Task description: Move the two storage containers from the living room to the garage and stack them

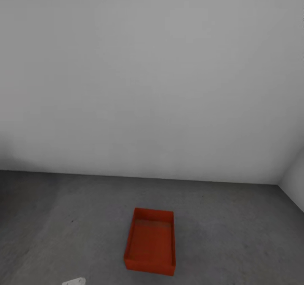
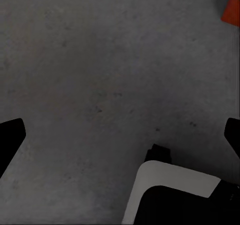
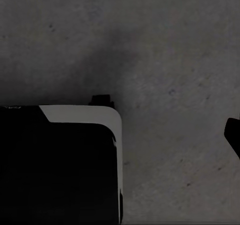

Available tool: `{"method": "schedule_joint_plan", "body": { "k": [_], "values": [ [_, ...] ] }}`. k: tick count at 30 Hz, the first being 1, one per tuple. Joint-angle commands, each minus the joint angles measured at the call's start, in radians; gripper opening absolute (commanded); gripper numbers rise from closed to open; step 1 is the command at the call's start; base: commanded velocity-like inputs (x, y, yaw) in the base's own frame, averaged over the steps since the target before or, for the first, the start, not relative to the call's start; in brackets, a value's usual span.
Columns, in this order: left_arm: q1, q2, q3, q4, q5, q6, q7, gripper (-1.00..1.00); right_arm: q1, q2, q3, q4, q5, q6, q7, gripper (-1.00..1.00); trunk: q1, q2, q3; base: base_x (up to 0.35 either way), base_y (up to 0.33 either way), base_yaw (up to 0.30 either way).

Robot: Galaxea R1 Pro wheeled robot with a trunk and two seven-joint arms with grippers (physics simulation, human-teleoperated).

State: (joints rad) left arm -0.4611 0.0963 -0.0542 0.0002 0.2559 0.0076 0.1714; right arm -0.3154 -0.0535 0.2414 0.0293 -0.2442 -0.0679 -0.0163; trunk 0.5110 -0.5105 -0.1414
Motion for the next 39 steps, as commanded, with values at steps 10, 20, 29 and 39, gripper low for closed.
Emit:
{"method": "schedule_joint_plan", "body": {
  "k": [10,20,29,39],
  "values": [
    [0.010,-0.012,-0.006,0.000,0.009,0.000,0.002,1.00,0.004,0.011,0.009,0.004,-0.009,-0.006,-0.001,1.00,0.000,-0.002,0.014,0.000,0.000,0.000],
    [0.010,-0.012,-0.007,0.000,0.009,0.000,0.003,1.00,0.013,0.015,0.009,0.004,-0.009,-0.004,-0.001,1.00,0.000,-0.002,0.030,0.000,0.000,0.000],
    [0.010,-0.015,-0.007,0.000,0.008,0.000,0.003,1.00,0.018,0.017,0.009,0.003,-0.010,-0.004,-0.005,1.00,0.000,-0.002,0.040,0.000,0.000,0.000],
    [0.010,-0.034,-0.007,0.000,0.011,0.001,0.002,1.00,0.018,0.013,0.008,0.003,-0.012,-0.006,-0.014,1.00,0.000,-0.002,0.041,0.000,0.000,0.000]
  ]
}}
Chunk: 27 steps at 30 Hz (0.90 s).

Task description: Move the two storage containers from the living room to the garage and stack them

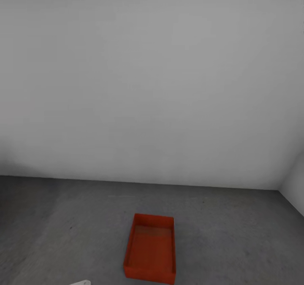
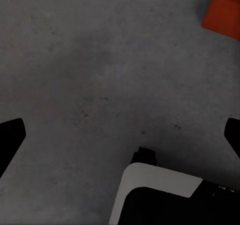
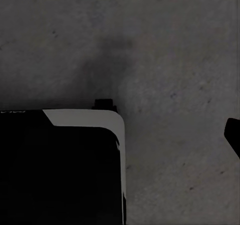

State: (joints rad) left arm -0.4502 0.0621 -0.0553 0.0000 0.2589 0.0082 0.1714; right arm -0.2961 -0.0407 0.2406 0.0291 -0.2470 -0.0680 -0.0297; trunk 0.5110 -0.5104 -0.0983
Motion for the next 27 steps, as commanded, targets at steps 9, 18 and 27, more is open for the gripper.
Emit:
{"method": "schedule_joint_plan", "body": {
  "k": [9,18,27],
  "values": [
    [0.003,-0.005,-0.006,0.000,0.006,0.003,0.002,1.00,-0.001,0.003,0.009,0.003,-0.009,-0.004,-0.002,1.00,0.000,-0.002,-0.002,0.000,0.000,0.000],
    [0.014,-0.031,-0.006,0.000,0.000,0.005,0.002,1.00,-0.001,0.005,0.010,0.003,-0.008,-0.006,-0.002,1.00,0.000,-0.002,-0.002,0.000,0.000,0.000],
    [0.016,-0.044,-0.006,0.000,0.000,0.005,0.002,1.00,-0.001,0.020,0.010,0.003,-0.008,-0.003,-0.002,1.00,0.000,-0.002,-0.002,0.000,0.000,0.000]
  ]
}}
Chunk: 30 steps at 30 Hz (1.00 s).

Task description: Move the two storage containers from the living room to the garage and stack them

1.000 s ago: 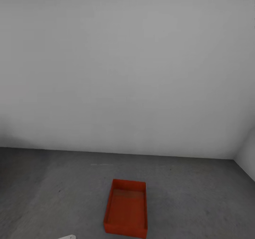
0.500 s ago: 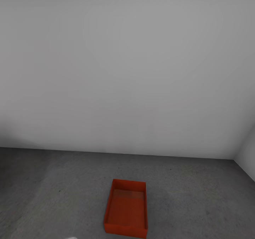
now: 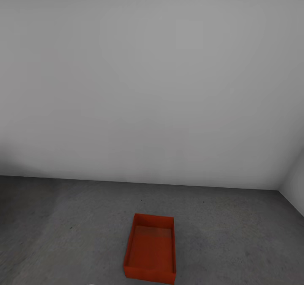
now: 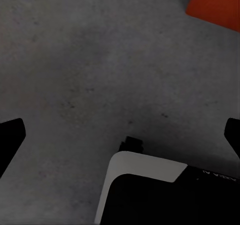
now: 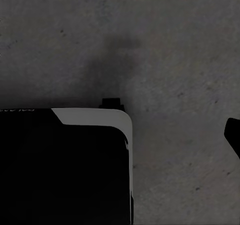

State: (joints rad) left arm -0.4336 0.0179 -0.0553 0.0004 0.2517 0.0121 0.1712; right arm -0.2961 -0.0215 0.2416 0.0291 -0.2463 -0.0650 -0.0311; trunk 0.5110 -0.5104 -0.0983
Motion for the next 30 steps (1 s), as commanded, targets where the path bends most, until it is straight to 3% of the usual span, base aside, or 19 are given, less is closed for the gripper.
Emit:
{"method": "schedule_joint_plan", "body": {
  "k": [1,20,21,30],
  "values": [
    [-0.001,-0.001,-0.006,0.000,0.008,0.001,0.002,1.00,-0.001,0.001,0.008,0.003,-0.009,-0.006,-0.001,1.00,0.000,-0.002,-0.002,0.000,0.000,0.000],
    [-0.001,-0.008,-0.006,0.000,0.009,0.000,0.003,1.00,-0.001,0.003,0.007,0.004,-0.015,-0.006,0.005,1.00,0.000,-0.002,-0.002,0.000,0.000,-0.002],
    [-0.001,-0.018,-0.006,0.000,0.011,0.000,0.004,1.00,-0.001,0.011,0.003,0.005,-0.020,-0.006,0.011,1.00,0.000,-0.002,-0.001,0.000,0.000,-0.244],
    [0.008,-0.018,-0.006,0.001,0.017,0.009,0.003,1.00,0.028,0.012,0.001,0.005,-0.021,-0.008,0.012,1.00,0.000,-0.002,0.003,0.000,0.000,-0.268]
  ]
}}
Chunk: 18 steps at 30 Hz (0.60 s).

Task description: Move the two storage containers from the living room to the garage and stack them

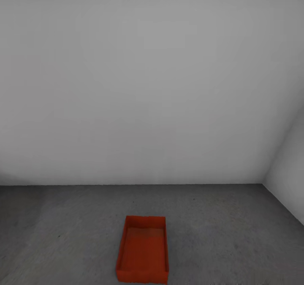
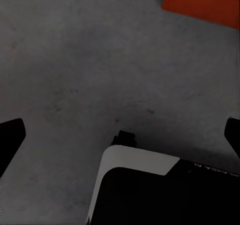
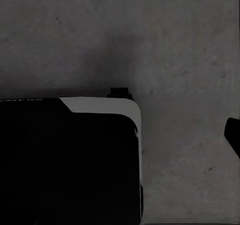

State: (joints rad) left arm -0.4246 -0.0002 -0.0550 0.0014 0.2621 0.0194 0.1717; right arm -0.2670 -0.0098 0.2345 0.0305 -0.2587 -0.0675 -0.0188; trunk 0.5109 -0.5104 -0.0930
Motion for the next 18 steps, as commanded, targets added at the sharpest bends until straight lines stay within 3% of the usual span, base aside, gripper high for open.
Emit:
{"method": "schedule_joint_plan", "body": {
  "k": [1,9,18],
  "values": [
    [0.010,0.001,-0.006,0.000,0.007,0.000,0.002,1.00,0.002,0.001,0.008,0.003,-0.013,-0.006,-0.001,1.00,0.000,-0.002,-0.001,0.000,0.000,-0.274],
    [0.078,0.001,-0.006,0.000,0.009,-0.006,0.002,1.00,0.011,-0.005,0.007,0.003,-0.102,-0.005,-0.002,1.00,0.000,-0.002,0.001,0.000,0.000,-0.279],
    [0.142,0.007,-0.005,0.000,0.009,-0.008,-0.038,1.00,0.012,-0.013,0.007,0.003,-0.124,-0.005,-0.003,1.00,0.000,-0.002,0.001,0.000,0.000,-0.282]
  ]
}}
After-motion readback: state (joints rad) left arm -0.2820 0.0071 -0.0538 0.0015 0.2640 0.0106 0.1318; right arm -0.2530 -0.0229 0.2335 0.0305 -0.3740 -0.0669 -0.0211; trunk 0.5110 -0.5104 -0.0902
